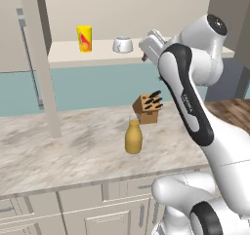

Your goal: There is a tray on the dining counter. Grab the cup, mug, and pitcher and place them on the tray. The pitcher may be placed next to the tray if it cannot fit the tray.

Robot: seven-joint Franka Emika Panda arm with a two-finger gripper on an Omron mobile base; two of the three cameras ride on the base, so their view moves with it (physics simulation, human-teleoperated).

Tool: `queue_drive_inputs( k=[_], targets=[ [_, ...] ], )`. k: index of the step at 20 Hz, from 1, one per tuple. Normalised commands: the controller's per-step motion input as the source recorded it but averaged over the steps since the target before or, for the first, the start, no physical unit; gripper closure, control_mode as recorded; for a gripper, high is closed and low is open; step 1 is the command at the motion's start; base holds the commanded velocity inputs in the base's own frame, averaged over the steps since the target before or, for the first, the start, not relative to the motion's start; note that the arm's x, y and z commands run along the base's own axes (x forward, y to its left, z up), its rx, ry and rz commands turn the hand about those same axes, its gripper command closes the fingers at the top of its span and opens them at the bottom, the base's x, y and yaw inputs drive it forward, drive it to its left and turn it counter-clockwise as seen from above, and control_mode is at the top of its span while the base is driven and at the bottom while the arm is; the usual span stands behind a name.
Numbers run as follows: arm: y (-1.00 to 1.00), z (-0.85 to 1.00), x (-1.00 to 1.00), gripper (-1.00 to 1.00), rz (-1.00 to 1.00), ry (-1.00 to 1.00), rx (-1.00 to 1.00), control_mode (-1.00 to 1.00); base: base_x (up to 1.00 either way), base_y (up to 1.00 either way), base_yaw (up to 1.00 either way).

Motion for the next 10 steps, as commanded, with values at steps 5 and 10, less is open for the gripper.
queue_drive_inputs(
  k=[5,10],
  targets=[
    [0.35,0.07,0.14,-1.00,0.00,0.07,0.05,-1.00,0.00,0.00,0.00],
    [0.24,0.00,0.15,-1.00,0.00,0.00,0.10,-1.00,0.00,0.00,0.00]
  ],
)
